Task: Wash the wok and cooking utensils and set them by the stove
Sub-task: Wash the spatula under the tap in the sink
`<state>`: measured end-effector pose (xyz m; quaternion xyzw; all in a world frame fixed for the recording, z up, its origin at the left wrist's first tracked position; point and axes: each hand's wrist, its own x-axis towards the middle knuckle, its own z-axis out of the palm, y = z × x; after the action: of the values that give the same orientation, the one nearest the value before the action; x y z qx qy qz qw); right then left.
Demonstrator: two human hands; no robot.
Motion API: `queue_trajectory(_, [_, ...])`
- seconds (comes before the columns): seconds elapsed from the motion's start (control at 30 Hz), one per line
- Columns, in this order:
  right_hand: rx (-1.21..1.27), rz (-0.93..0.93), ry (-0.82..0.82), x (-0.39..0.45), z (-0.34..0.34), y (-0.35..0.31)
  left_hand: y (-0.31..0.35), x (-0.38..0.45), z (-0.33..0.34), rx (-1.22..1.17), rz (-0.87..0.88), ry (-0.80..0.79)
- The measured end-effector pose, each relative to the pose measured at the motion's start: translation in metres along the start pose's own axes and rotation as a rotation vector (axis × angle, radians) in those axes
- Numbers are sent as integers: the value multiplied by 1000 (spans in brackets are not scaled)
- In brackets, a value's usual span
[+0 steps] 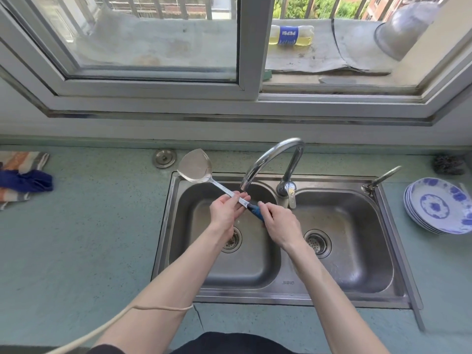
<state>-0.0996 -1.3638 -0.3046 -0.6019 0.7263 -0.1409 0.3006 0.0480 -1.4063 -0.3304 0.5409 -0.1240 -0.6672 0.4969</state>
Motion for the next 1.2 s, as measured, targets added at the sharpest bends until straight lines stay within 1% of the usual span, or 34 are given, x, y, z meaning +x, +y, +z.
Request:
queue_trajectory(0.1, [-207,-128,-40,16,3,-17,0,-2,-2,-11,-4,24])
queue_trajectory(0.17, [-248,-182,-72,25,7,-25,1,-4,-2,-16,-8,28])
queue_trajectory(0.27, [-251,-204,-112,38,13,-34,8,0,-5,-12,23,60])
queue_trajectory(0.43, [-119,-176,-144,52,17,-52,18,4,-15,26,73,101])
queue_trajectory(0.57, [50,-53,-141,61,18,-56,19,5,-17,71,75,87])
queue_trajectory(0.67, [167,-28,-198,64,19,-56,16,6,-14,95,73,157])
queue_trajectory(0.73, [176,-64,-226,65,17,-53,15,7,-13,86,70,182])
queue_trajectory(0.8, [79,-126,-253,62,13,-48,15,8,-13,57,66,188])
queue_trajectory(0.87, [-66,-160,-252,55,9,-42,17,9,-10,26,65,167])
queue_trajectory(0.93, [-81,-141,-232,49,5,-35,17,9,-5,33,59,109])
queue_trajectory(1.1, [121,-102,-279,33,2,-11,12,8,11,-21,19,38])
queue_trajectory(1.2, [279,-48,-318,24,0,0,3,3,16,-49,-7,-13])
